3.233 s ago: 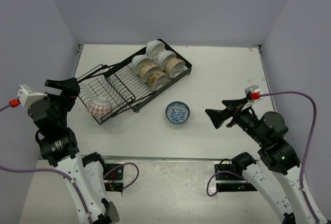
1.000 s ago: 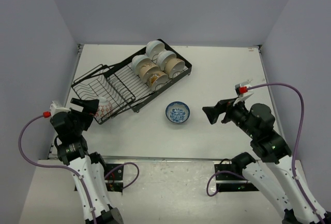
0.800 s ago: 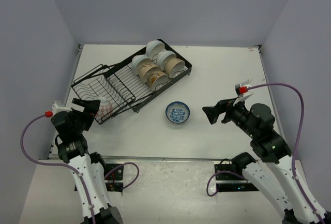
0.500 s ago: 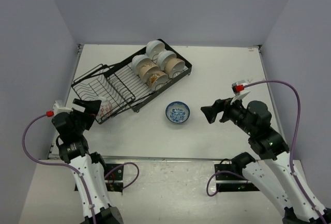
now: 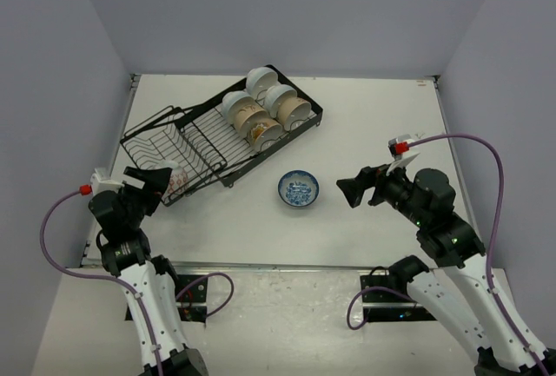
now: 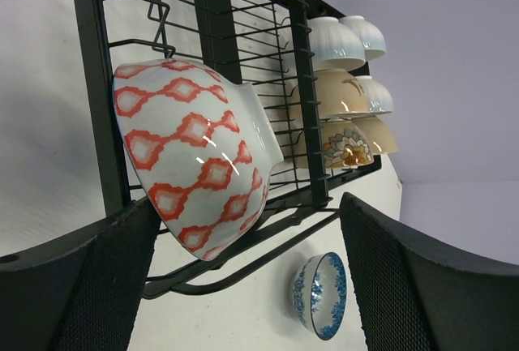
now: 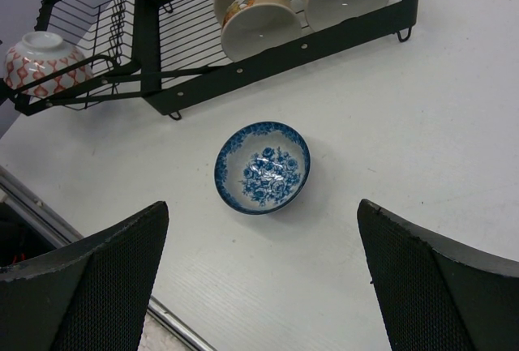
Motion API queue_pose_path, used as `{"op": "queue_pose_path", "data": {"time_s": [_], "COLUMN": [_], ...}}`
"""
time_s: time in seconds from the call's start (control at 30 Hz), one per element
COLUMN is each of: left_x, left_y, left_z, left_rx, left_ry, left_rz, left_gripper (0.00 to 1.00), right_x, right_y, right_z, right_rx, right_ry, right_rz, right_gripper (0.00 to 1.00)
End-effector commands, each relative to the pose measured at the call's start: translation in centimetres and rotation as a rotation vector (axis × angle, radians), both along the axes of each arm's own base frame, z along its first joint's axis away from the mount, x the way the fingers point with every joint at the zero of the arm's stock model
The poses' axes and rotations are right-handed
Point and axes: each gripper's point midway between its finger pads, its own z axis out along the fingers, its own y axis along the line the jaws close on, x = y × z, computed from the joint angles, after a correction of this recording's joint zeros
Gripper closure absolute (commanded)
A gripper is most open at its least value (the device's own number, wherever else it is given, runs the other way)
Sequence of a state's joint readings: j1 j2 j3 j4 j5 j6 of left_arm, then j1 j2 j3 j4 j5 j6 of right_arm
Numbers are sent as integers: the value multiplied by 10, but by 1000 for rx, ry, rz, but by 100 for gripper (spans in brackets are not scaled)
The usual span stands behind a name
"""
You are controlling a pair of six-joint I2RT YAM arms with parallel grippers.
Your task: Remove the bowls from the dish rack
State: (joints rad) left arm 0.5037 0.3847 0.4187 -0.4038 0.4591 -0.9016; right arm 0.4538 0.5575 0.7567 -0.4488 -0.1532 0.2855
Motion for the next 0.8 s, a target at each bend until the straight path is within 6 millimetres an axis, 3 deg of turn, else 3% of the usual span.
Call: {"op": "queue_pose_path", "data": {"time_s": [0.0,0.2,0.43,0.77], "left_x": [1,4,6,14], "left_y": [-10,-10,-9,-5], "left_z": [10,2,-8,-10], "left_rx": [-18,-35,-48,-58], "left_ry": [-42,-34,-41,-78], "left_rz": [-54,-56,-53,-39], "left_gripper": [11,14,24,31], "right_x": [1,-1,0,0], "right_y": [5,4,5,6], "right_z": [7,8,8,6], "right_rx": [4,4,3,-1], "right_ry": [-24,-29,-26,-19], "right_rz": [29,28,31,35], "right_gripper": [1,1,1,1]}}
